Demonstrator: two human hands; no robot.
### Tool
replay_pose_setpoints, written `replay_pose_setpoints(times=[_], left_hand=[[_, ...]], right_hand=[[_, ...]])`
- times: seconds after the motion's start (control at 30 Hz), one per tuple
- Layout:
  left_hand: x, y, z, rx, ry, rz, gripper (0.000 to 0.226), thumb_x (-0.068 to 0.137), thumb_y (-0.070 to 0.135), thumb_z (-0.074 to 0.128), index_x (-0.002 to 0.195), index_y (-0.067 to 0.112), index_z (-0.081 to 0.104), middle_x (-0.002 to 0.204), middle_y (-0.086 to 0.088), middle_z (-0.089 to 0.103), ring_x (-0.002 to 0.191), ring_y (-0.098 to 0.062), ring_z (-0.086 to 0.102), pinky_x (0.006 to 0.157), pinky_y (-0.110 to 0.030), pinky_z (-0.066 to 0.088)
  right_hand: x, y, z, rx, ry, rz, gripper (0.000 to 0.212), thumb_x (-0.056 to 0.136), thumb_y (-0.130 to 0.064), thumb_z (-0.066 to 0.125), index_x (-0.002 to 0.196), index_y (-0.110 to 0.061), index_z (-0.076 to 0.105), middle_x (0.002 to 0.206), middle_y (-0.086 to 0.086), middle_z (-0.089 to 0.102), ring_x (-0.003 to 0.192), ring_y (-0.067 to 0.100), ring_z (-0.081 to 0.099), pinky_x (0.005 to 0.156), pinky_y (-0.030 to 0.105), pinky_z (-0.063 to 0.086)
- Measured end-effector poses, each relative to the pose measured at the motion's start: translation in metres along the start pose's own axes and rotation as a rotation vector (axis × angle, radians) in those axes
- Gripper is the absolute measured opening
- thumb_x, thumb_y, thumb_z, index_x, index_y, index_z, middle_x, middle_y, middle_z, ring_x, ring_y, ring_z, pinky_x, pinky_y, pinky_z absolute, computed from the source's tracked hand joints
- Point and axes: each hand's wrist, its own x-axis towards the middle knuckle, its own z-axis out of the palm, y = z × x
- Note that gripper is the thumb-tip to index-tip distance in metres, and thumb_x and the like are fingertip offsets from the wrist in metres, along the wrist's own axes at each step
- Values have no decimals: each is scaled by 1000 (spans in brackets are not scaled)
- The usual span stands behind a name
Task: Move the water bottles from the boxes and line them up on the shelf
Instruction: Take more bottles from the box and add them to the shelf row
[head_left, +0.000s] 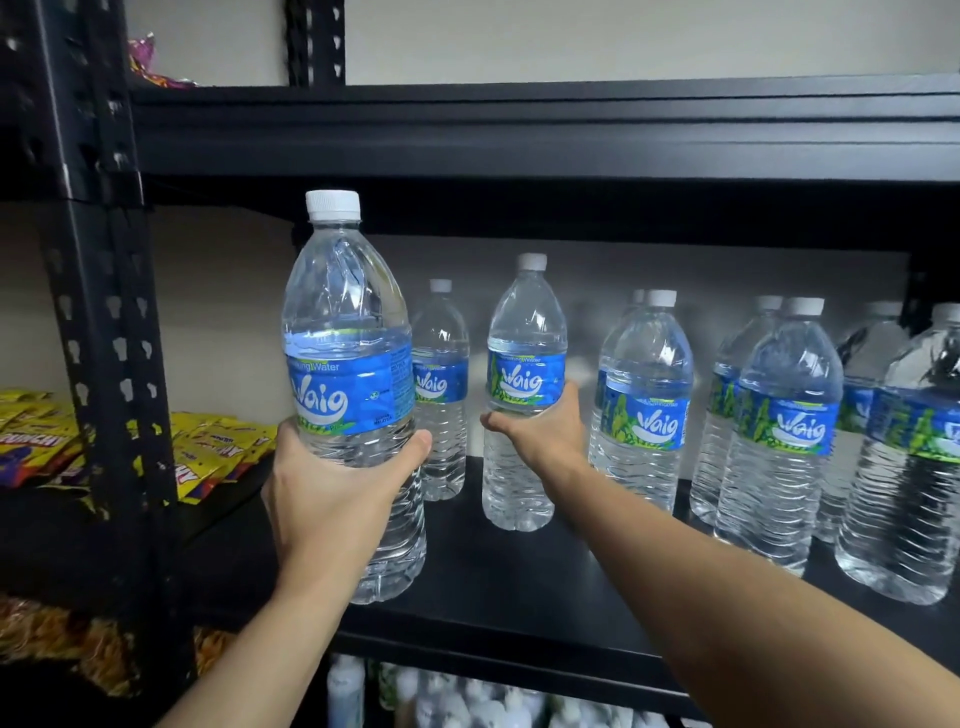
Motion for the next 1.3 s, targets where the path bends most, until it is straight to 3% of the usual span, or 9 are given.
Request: replay_pose_setpoints(times=[0.23, 0.7, 1.03, 1.3], left_hand=[[3, 0, 6, 14, 7, 15, 73, 45, 52, 92, 102, 23, 57, 98, 7, 68, 95, -20, 65, 83, -35, 53], [2, 2, 13, 33, -10, 65, 73, 47, 47, 93, 105, 22, 56, 100, 7, 68, 95, -19, 65, 85, -37, 55], [7, 2, 19, 35, -18, 57, 71, 45, 49, 93, 101, 23, 57, 97, 8, 68, 95, -19, 66, 84, -39, 55], [10, 1, 23, 47, -27, 72, 73, 45, 50, 92, 102, 22, 57, 98, 8, 69, 94, -19, 66, 85, -40, 55]], right_hand=[[3, 15, 9, 7, -10, 2, 82, 54, -23, 94, 117, -23, 42, 109, -4, 64, 102, 17, 63, 98, 39, 50], [4, 37, 2, -25, 30, 0, 78, 54, -20, 94, 110, -19, 40, 92, -11, 59, 90, 16, 63, 87, 33, 51], [-3, 34, -3, -32, -49, -7, 81, 55, -20, 95, 113, -22, 37, 104, -4, 60, 95, 15, 60, 84, 27, 45], [-2, 37, -7, -58, -108, -24, 81, 59, -21, 94, 115, -24, 36, 107, -5, 57, 88, -1, 55, 83, 22, 41]])
